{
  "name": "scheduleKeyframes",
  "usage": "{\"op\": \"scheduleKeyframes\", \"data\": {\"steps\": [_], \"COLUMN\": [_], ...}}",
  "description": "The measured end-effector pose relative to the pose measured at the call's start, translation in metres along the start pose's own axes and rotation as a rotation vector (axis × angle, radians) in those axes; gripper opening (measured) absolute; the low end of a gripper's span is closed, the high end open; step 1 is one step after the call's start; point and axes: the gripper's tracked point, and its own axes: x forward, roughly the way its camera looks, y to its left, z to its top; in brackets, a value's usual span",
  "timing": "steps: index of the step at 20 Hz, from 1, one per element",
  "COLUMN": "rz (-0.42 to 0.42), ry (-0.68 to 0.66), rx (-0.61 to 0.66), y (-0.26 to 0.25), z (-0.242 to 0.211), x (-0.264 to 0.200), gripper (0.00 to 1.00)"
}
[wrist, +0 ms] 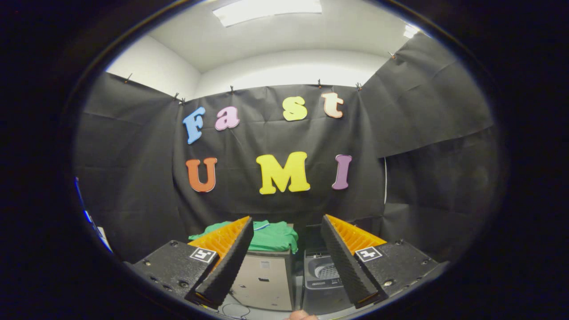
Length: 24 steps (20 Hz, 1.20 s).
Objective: Put the clothes into the washing machine and then close the washing machine lid.
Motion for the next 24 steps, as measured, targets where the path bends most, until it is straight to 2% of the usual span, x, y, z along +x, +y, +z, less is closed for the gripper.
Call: {"op": "scheduleKeyframes", "data": {"steps": [5, 11, 18, 24], "rz": [-0.019, 0.019, 0.132, 0.230], "ry": [-0.005, 0.016, 0.075, 0.169], "rx": [0.000, 0.012, 0.028, 0.003], "y": [0.010, 0.040, 0.095, 0.136], "z": [-0.004, -0.008, -0.013, -0.029], "x": [-0.004, 0.019, 0.088, 0.179], "gripper": [0.98, 0.98, 0.98, 0.98]}}
